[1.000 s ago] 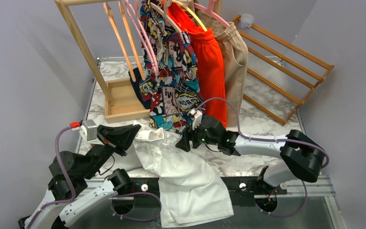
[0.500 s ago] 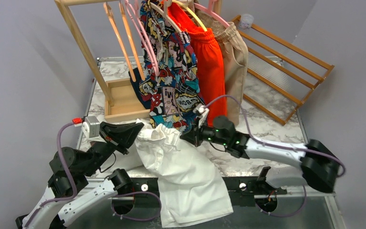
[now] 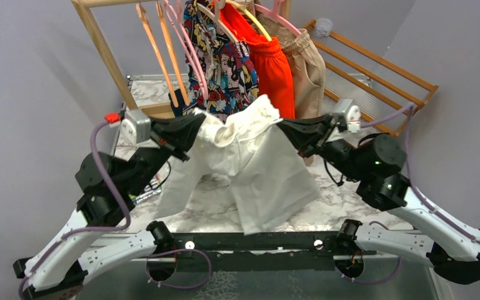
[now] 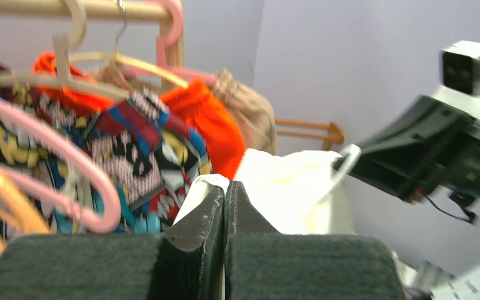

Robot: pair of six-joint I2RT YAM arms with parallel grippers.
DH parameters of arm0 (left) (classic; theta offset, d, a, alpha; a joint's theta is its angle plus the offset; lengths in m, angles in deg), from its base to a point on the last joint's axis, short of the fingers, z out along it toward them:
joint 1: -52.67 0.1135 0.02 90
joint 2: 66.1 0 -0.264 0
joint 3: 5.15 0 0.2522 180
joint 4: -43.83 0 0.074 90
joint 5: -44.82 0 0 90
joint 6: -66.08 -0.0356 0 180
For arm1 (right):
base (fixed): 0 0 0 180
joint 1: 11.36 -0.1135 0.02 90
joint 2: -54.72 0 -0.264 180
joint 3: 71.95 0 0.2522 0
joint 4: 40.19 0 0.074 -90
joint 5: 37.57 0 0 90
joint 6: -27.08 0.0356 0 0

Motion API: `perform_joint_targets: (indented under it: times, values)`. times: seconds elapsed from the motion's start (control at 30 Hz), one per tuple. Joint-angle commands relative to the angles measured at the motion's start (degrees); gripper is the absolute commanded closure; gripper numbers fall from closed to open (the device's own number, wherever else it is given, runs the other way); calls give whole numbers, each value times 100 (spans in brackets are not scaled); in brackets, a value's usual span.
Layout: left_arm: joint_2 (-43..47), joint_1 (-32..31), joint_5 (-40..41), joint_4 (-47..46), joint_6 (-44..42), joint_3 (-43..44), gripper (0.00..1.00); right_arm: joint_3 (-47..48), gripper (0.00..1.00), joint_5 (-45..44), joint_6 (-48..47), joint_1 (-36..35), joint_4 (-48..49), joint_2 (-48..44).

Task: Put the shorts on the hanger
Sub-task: Adjust the shorts at the center of the board.

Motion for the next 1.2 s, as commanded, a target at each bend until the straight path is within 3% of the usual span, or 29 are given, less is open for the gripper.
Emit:
perform_joint_targets:
  times: [0.0,0.13,0.17,0.3,0.4,0.47,0.57,0.7,0.9,1.17]
  values:
    - [-670,-27,88,-1111,-625,666,100,361,99,695,-530,-13,-465,-386]
    - [74,-26,454,-1267,34,-687,100,-602,99,1571,223,-13,-745,-1000]
    - [390,-27,569,-1260,337,-1178,100,-970,95,1698,518,-7,-828,-1205]
    - [1777,-30,897,-964,1805,-3093,100,-2437,54,2064,1914,-13,-944,-1938]
    - [2760,-26,1160,-518,2628,-4130,100,-3304,35,1995,2721,-9,-942,-2604]
    - [3206,-31,1371,-273,3059,-4519,100,-3471,28,1633,2889,-7,-1189,-2918]
    - [3200,-29,1521,-315,3219,-4678,100,-3241,25,820,2810,-10,-1646,-2860]
    - [2394,-27,1556,-85,3002,-4261,100,-2672,26,-202,2741,-10,-2214,-1901]
    - [1472,-28,1908,806,3269,-3723,100,-2993,33,56,3001,-12,-1475,-617]
    - [1448,-27,2127,1615,4167,-3810,100,-3399,39,423,3164,-8,-113,607]
